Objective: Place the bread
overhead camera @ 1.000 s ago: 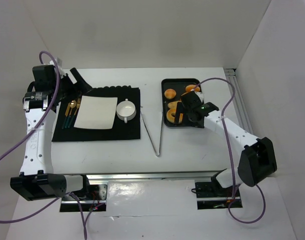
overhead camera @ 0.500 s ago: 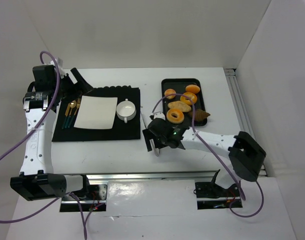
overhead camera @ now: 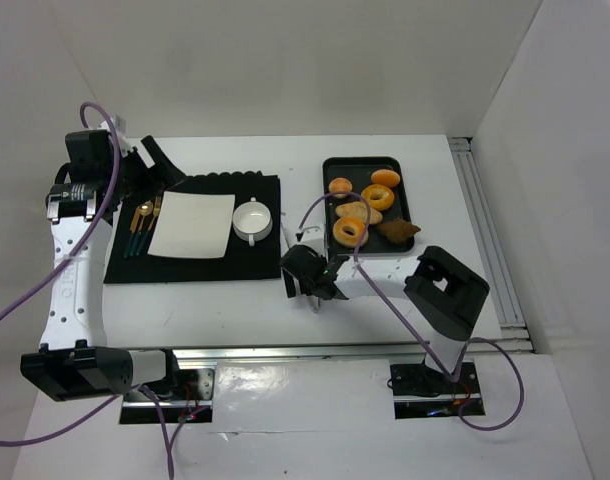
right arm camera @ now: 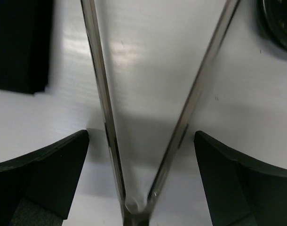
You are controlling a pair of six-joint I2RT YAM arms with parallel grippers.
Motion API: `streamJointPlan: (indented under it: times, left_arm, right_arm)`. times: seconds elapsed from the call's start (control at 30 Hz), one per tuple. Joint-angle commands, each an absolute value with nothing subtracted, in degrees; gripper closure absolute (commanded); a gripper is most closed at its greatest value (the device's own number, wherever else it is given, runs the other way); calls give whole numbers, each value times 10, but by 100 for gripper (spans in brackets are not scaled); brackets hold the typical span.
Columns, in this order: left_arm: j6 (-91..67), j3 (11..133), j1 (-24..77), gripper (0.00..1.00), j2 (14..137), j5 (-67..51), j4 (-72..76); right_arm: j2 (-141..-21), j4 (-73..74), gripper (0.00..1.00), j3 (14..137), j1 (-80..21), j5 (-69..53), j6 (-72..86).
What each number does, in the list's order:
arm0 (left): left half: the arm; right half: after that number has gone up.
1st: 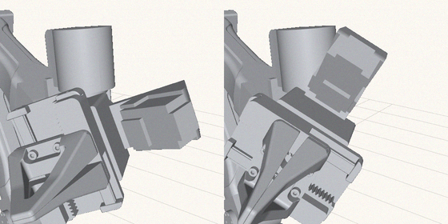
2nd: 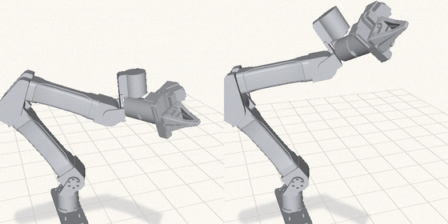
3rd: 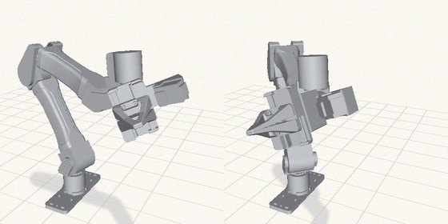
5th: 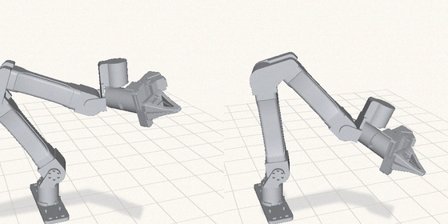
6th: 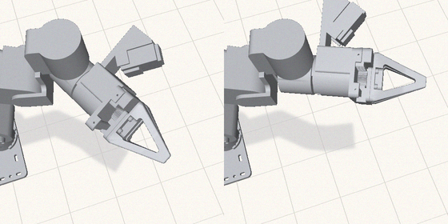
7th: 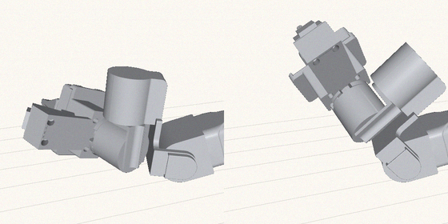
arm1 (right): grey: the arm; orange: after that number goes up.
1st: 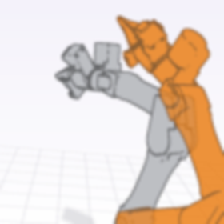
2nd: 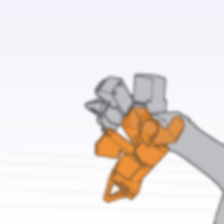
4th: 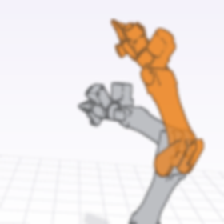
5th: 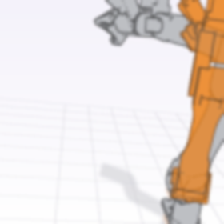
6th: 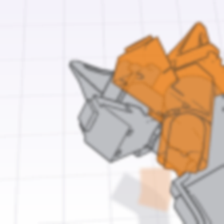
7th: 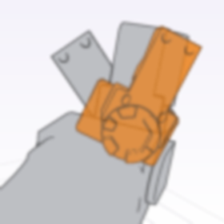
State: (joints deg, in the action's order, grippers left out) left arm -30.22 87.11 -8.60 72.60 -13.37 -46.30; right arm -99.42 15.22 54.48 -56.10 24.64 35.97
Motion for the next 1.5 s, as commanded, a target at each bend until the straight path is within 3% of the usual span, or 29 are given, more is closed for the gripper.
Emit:
streamJointPlan:
  times: [0.0,0.23,0.33,0.5,0.63,0.9,1.23,1.47]
  left_arm:
    - [-299,872,-90,6,729,-140,-454]
    - [-294,872,-95,6,729,-145,-454]
    - [-288,872,-95,6,735,-150,-454]
    - [-288,872,-95,6,740,-156,-454]
    - [-288,872,-95,6,740,-156,-454]
    - [-294,872,-95,6,740,-162,-449]
    - [-294,872,-95,6,735,-174,-449]
    - [-294,872,-95,6,745,-179,-449]
  right_arm:
    - [-1027,77,0,556,-566,317,356]
    - [-1060,34,5,575,-553,331,345]
    - [-1065,29,15,580,-548,338,350]
    - [-1007,36,52,566,-554,354,355]
    - [-946,57,72,558,-554,354,355]
    - [-839,194,72,637,-539,360,324]
    - [-810,354,62,760,-241,135,269]
    - [-868,381,56,834,-144,27,249]
